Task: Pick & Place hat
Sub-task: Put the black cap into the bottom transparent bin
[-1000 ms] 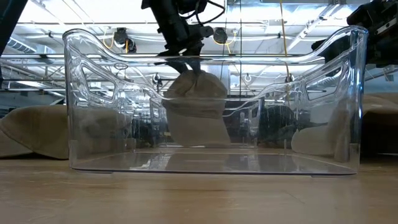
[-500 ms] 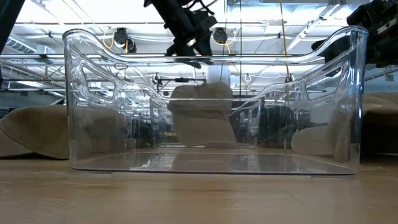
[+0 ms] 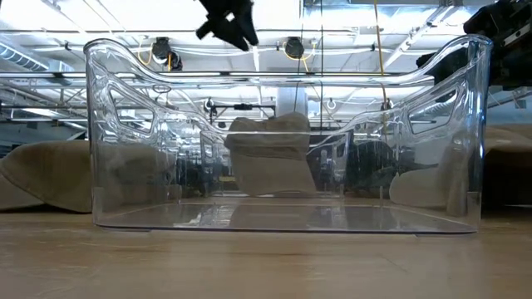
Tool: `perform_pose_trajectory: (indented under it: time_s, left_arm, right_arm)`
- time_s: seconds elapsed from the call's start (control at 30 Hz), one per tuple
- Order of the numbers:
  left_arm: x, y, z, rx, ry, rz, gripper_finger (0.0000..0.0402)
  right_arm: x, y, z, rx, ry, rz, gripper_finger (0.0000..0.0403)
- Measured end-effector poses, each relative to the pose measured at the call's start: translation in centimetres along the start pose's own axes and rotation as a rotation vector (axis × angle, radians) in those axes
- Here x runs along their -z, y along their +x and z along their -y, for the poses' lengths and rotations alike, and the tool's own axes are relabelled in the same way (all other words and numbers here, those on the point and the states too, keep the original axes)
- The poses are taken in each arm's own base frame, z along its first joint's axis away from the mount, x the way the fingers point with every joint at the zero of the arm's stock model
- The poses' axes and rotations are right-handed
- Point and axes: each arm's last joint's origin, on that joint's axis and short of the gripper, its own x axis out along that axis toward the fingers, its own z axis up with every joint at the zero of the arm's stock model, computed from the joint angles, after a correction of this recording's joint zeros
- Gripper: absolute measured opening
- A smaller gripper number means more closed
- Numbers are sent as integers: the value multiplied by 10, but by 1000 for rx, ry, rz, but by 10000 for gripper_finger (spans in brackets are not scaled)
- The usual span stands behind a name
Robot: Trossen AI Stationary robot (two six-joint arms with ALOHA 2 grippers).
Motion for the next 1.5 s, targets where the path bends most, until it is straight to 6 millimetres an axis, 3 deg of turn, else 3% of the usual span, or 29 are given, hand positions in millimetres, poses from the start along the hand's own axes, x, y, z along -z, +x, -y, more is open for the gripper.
perform_pose_trajectory:
  time_s: [0.13, 0.2, 0.33, 0.53, 0.7, 0.83, 0.97, 1.17, 1.27, 1.5]
  left_arm:
    - [6, -18, 15, 44, 7, -11, 29]
    - [10, -24, 30, 76, 70, -1, 10]
    - [27, -35, 60, 136, 148, -1, 19]
    - [80, -28, 92, 147, 177, -68, 5]
    - [123, -16, 104, 184, 151, -126, 8]
    - [144, -8, 107, 290, 127, -129, 6]
    - [159, -13, 98, 345, 116, -86, 5]
    - [184, -35, 59, 376, 78, -23, 7]
    - [190, -48, 39, 400, 35, 41, 3]
    - [207, -62, 2, 409, 19, 114, 4]
  right_arm:
    - [0, 0, 0, 0, 0, 0, 0]
    - [0, 0, 0, 0, 0, 1, 0]
    - [0, 0, 0, 0, 0, 1, 0]
    - [0, 0, 0, 0, 0, 1, 0]
    - [-1, 0, 0, 0, 8, 6, 0]
    - [-1, 0, 0, -1, 71, 8, 0]
    - [-2, 0, 1, 38, 117, 24, 0]
    - [-17, 6, 2, 108, 147, 176, 0]
    - [-19, 15, 4, 186, 80, 118, 0]
    - [-79, 62, 1, 304, -3, 70, 0]
